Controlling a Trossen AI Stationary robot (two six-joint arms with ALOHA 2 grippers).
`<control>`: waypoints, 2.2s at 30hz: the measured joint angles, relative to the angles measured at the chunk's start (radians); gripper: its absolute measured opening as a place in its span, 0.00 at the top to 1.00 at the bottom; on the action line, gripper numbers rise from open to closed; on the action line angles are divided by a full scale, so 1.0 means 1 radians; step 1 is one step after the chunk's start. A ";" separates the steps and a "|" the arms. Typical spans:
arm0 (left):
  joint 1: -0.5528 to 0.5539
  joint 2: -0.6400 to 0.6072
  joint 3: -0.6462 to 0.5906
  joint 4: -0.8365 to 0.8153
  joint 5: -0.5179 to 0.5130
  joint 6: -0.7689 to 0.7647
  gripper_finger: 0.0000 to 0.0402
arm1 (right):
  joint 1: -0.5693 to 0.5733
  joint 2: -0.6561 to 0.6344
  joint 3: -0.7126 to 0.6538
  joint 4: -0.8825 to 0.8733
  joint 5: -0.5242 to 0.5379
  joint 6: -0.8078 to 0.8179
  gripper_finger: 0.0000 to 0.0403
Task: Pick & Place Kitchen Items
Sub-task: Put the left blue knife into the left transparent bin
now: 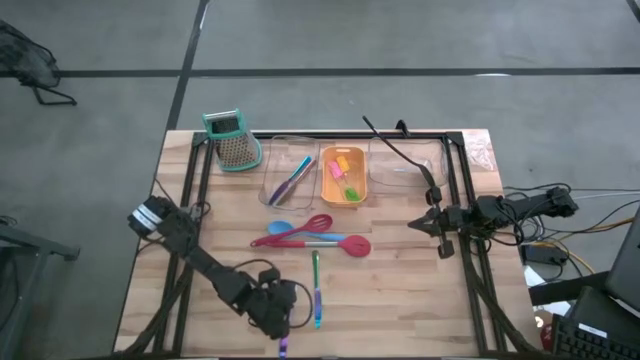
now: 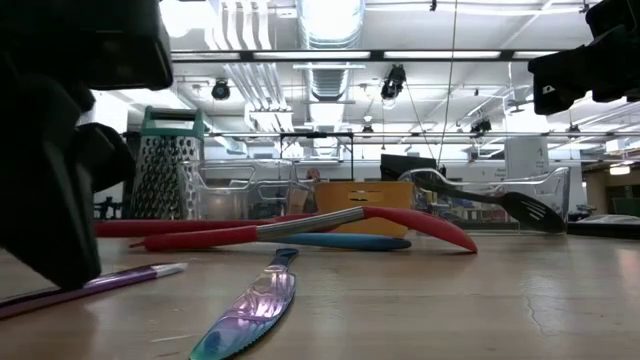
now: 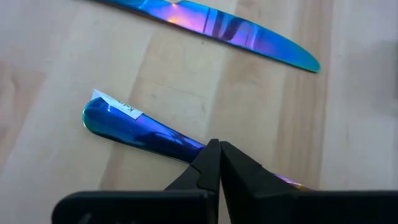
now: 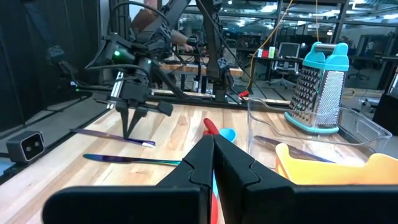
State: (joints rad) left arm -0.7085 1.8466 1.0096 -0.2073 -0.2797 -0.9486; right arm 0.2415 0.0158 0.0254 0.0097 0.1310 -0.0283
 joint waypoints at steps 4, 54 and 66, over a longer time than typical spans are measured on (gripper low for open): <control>-0.016 0.000 0.000 0.015 -0.010 -0.011 0.98 | 0.000 0.000 0.000 0.000 0.000 0.001 0.98; -0.134 -0.019 0.118 0.523 -0.158 0.396 0.71 | 0.000 0.000 0.000 -0.006 0.000 0.001 0.98; -0.262 -0.020 0.123 0.493 -0.439 0.575 0.71 | 0.000 0.000 0.000 -0.006 0.000 -0.001 0.98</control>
State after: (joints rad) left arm -0.9709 1.8271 1.1326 0.2860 -0.7189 -0.3740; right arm 0.2416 0.0158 0.0254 0.0032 0.1309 -0.0288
